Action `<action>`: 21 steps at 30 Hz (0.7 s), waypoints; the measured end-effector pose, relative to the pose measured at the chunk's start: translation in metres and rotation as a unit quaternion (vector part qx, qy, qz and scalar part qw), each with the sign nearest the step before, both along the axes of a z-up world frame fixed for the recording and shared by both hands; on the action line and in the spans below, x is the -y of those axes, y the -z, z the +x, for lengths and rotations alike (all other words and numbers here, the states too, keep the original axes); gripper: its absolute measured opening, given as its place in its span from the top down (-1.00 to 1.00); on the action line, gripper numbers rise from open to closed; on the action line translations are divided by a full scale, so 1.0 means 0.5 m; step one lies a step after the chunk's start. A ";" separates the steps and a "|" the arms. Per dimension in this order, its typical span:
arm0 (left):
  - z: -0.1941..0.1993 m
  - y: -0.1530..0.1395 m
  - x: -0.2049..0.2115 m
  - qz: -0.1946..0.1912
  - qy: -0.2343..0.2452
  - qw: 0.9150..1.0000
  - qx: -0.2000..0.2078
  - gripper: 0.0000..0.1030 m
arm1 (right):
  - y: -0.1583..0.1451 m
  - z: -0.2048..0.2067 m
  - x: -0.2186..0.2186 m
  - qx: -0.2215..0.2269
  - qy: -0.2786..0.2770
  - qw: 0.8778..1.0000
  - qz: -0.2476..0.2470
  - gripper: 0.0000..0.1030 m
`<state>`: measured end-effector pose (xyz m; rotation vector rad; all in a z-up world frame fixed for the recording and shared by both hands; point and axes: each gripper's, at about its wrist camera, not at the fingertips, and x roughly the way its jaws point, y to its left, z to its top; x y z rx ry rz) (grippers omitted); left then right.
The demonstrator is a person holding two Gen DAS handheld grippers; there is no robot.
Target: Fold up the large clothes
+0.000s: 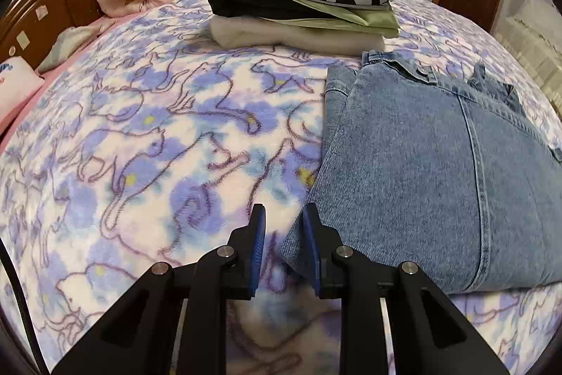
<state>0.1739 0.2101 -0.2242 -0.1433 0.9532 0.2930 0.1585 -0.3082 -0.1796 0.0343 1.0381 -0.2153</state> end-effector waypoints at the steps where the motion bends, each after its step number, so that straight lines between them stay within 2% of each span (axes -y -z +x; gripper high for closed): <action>1: -0.001 -0.002 0.001 0.004 0.002 1.000 -0.001 0.60 | 0.000 0.000 0.004 -0.002 0.004 1.000 0.005 0.97; 4: -0.003 -0.009 -0.001 0.000 0.003 1.000 -0.005 0.60 | -0.003 -0.003 0.006 -0.008 0.011 1.000 0.014 0.89; 10: -0.019 -0.044 0.007 -0.012 0.012 1.000 -0.018 0.57 | -0.032 -0.026 -0.005 -0.016 0.021 0.999 0.033 0.88; 15: -0.056 -0.084 0.032 -0.008 0.031 0.999 -0.024 0.28 | -0.074 -0.057 -0.023 -0.006 0.013 0.999 0.040 0.88; 17: -0.074 -0.103 0.043 -0.004 0.038 0.999 -0.021 0.03 | -0.092 -0.071 -0.033 -0.005 0.008 0.999 0.044 0.88; 21: -0.117 -0.140 0.064 0.002 0.048 0.999 -0.019 -0.21 | -0.121 -0.102 -0.060 -0.011 -0.003 0.999 0.050 0.87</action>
